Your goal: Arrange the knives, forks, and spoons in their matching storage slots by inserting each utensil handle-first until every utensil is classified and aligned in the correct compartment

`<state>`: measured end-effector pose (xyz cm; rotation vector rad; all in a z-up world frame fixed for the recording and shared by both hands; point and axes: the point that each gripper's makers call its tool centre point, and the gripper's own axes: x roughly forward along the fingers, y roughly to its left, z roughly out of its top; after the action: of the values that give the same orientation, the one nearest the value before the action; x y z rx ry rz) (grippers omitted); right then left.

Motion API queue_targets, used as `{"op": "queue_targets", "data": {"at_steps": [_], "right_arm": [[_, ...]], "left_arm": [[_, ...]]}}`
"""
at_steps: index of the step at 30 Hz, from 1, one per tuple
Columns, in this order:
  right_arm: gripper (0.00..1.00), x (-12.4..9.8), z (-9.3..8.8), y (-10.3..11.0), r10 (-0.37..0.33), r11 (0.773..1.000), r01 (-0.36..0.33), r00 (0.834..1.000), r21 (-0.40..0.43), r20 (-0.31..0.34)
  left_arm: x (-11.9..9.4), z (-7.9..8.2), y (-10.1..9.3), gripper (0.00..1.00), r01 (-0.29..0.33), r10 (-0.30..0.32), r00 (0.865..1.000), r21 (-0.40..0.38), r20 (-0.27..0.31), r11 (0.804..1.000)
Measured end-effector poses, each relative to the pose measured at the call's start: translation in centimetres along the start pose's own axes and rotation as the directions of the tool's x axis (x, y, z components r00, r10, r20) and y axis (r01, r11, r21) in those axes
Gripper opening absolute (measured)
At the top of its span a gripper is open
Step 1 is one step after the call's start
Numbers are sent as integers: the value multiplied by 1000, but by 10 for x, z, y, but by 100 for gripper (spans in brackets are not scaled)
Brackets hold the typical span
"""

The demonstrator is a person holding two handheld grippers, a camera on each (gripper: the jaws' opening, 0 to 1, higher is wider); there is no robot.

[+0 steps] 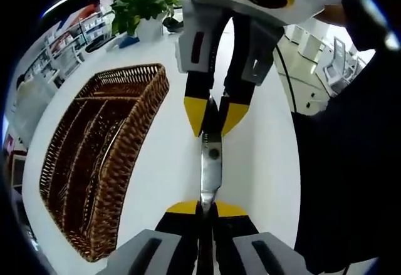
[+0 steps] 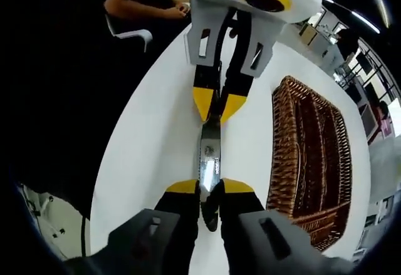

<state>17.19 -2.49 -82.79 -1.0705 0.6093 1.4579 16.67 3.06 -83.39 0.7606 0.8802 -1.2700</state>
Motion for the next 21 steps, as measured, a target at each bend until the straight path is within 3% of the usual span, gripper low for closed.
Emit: {"op": "queue_targets", "data": {"at_steps": [9,21], "right_arm": [[10,-12,10,-30,-56,998,56,998,4,24],[10,-17,11,-66,-109,994,109,994,6,21]], "left_arm": [[-23,6,27,6,-19,19,1000,44,-12,999],[-30,10,62,6,-34,39,998,89,-54,995]]}}
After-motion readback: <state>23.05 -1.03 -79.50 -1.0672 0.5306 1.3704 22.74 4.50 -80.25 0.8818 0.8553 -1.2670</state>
